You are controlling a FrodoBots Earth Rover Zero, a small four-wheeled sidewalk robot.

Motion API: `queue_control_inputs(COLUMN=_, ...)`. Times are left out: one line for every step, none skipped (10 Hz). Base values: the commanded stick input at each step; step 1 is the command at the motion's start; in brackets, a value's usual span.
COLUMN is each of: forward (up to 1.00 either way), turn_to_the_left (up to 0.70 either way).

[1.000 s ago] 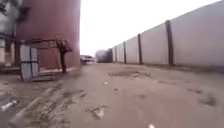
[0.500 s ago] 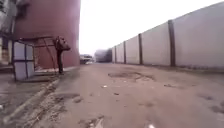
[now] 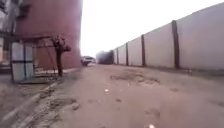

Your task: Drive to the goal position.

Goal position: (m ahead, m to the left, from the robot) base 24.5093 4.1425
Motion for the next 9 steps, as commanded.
queue_control_inputs(forward=0.5, turn_to_the_left=0.0)
queue_control_inputs(forward=0.5, turn_to_the_left=0.0)
queue_control_inputs(forward=0.5, turn_to_the_left=0.0)
queue_control_inputs(forward=0.5, turn_to_the_left=0.0)
queue_control_inputs(forward=0.5, turn_to_the_left=0.0)
queue_control_inputs(forward=0.5, turn_to_the_left=0.0)
queue_control_inputs(forward=0.5, turn_to_the_left=0.25)
queue_control_inputs(forward=0.5, turn_to_the_left=0.5)
queue_control_inputs(forward=0.5, turn_to_the_left=0.5)
